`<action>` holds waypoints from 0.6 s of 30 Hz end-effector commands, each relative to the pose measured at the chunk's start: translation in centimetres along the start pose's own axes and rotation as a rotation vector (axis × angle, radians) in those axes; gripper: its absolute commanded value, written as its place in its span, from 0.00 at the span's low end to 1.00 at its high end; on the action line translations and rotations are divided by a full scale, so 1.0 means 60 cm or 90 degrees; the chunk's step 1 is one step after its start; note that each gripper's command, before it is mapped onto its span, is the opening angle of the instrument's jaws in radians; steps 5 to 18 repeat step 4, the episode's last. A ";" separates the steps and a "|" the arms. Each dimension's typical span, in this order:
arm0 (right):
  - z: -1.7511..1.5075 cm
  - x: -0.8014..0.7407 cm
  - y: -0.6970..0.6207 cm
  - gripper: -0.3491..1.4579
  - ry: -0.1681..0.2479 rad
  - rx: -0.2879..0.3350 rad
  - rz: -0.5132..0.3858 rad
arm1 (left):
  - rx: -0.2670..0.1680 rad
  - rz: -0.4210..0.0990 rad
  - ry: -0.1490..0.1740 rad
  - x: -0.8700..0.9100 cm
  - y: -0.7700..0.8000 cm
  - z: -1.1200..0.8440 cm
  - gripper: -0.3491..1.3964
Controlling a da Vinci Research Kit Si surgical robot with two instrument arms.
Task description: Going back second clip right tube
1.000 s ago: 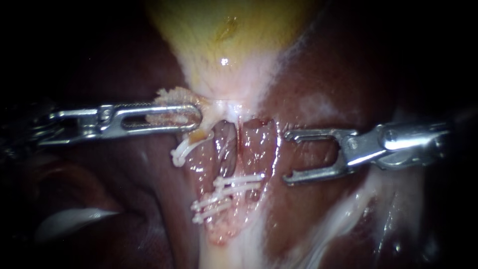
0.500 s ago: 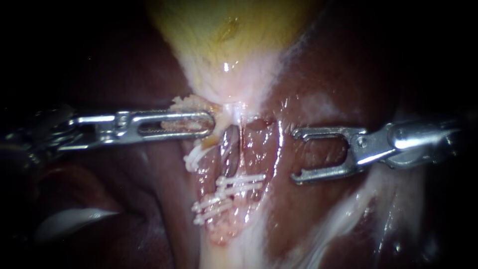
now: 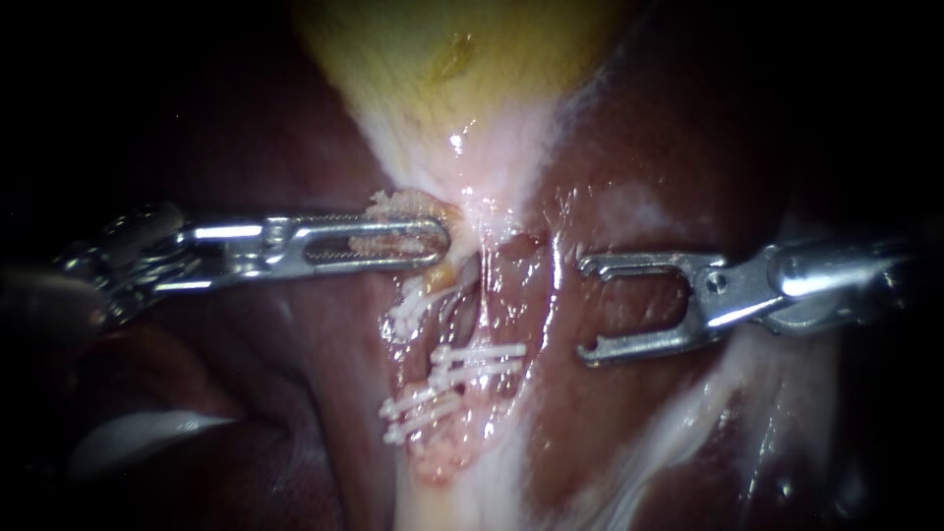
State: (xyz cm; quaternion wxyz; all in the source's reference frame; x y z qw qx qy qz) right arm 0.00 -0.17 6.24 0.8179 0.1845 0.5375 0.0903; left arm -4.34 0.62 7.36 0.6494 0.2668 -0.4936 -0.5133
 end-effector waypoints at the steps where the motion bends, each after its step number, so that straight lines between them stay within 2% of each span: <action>1: 0.0000 0.0000 0.0000 0.47 0.000 0.000 0.000 | 0.000 0.000 0.000 0.0000 0.0000 0.0000 0.00; 18: -0.0001 0.0000 0.0000 0.47 0.000 0.000 0.000 | 0.001 0.000 0.000 0.0001 0.0000 -0.0001 0.00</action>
